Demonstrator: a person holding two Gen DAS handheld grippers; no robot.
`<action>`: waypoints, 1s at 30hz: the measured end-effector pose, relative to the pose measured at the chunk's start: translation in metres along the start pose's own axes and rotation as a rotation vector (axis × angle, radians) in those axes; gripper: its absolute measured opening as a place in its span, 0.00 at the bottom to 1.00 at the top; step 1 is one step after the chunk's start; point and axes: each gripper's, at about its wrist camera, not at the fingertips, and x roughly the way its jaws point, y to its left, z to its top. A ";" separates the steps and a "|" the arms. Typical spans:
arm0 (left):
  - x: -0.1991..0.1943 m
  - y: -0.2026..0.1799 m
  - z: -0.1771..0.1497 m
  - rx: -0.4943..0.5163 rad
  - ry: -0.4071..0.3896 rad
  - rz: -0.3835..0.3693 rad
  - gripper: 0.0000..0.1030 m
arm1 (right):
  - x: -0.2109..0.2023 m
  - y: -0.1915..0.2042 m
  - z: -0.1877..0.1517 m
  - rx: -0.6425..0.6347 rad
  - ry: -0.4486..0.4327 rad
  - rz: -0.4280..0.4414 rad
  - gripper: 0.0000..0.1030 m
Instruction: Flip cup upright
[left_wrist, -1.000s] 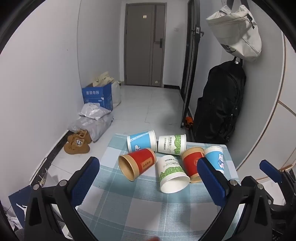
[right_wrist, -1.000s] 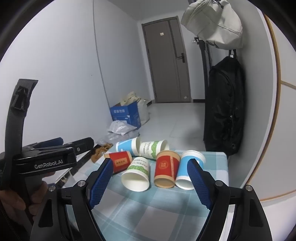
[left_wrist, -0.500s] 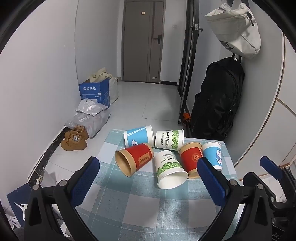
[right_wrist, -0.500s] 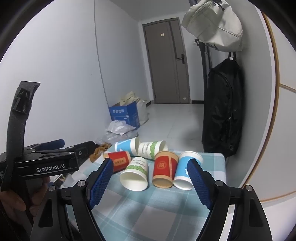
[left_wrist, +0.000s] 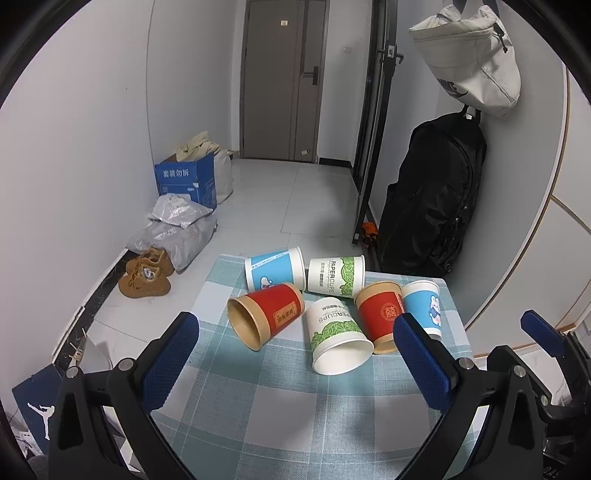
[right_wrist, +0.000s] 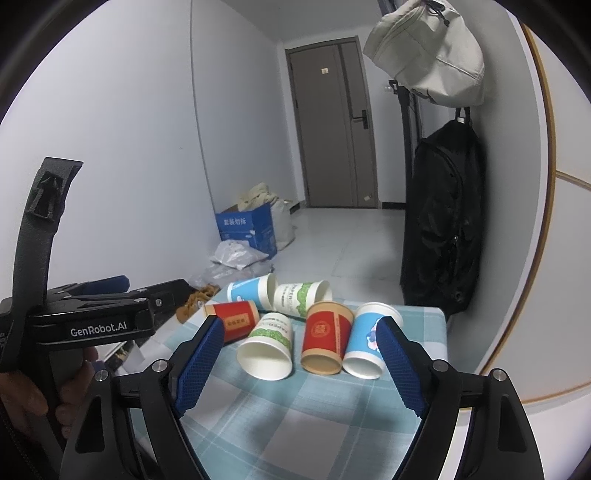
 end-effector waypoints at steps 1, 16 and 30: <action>0.000 0.000 0.000 -0.001 -0.001 -0.001 0.99 | 0.000 0.000 0.000 0.000 -0.001 0.000 0.82; 0.001 0.002 -0.001 -0.001 0.022 -0.018 0.99 | 0.001 0.000 0.001 0.000 0.004 0.002 0.82; 0.001 0.003 0.000 0.004 0.016 0.018 0.99 | 0.000 0.000 -0.001 0.008 0.001 -0.003 0.82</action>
